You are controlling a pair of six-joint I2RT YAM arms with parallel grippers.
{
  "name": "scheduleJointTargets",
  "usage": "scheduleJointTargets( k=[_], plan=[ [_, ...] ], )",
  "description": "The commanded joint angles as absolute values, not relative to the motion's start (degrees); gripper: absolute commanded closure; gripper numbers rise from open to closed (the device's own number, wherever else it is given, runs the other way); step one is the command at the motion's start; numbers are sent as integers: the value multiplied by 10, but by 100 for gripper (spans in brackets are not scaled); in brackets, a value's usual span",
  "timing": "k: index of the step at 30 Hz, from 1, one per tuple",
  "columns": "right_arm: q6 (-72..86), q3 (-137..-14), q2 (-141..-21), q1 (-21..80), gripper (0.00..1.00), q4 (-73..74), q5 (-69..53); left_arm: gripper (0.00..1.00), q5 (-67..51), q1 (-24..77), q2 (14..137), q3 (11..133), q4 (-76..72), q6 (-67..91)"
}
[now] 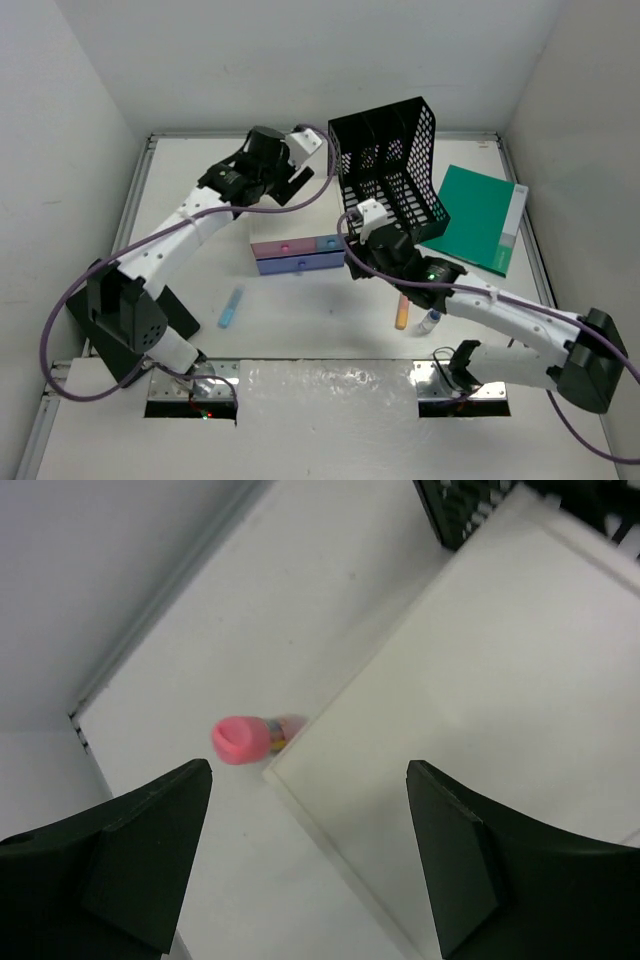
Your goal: Organize the desk
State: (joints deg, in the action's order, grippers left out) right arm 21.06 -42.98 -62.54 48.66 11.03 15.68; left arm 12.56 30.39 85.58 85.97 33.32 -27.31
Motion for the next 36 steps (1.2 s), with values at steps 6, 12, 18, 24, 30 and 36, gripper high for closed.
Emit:
scheduleJointTargets(
  k=[6,12,18,24,30,36],
  plan=[
    [246,-439,-771,549,59,-109,324,23,152,296,883,813,267,-308],
    [279,-483,-865,554,61,-163,379,23,133,278,900,800,241,-307],
    [294,-486,-886,559,65,-197,456,23,116,274,909,779,224,-308],
    [295,-494,-900,562,71,-203,488,24,108,274,911,763,210,-306],
    [303,-513,-919,562,71,-181,487,24,107,274,917,759,208,-306],
    [305,-508,-928,562,72,-181,500,24,105,274,918,759,206,-308]
  ],
)
